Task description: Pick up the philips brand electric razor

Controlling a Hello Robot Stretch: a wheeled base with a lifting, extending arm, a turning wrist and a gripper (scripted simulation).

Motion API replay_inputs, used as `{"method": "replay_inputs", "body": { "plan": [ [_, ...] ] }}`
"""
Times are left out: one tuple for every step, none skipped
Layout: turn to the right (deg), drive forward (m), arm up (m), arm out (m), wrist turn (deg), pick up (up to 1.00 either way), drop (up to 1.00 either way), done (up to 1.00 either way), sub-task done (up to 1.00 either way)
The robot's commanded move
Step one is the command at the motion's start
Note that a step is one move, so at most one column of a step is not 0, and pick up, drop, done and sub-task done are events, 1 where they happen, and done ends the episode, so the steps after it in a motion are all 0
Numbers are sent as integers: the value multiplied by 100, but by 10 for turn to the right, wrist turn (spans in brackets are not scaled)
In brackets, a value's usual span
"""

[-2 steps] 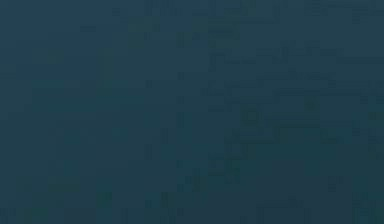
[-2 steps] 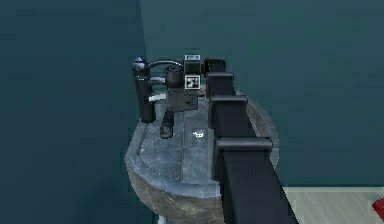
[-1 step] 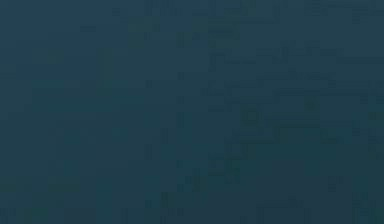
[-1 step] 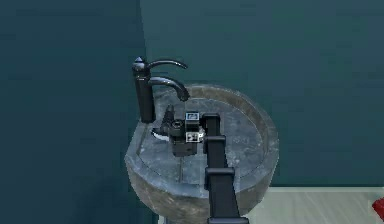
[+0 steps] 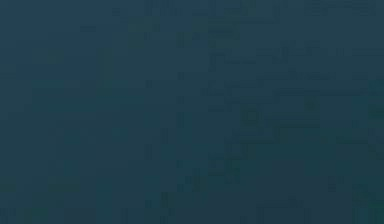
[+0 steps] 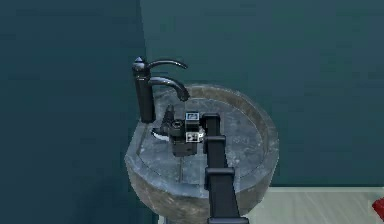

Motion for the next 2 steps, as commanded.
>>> {"method": "replay_inputs", "body": {
  "plan": [
    [0, 0, 10, 0, 0, 0, 0, 0, 0],
    [0, 0, 0, 0, 0, 0, 0, 100, 0]
  ]
}}
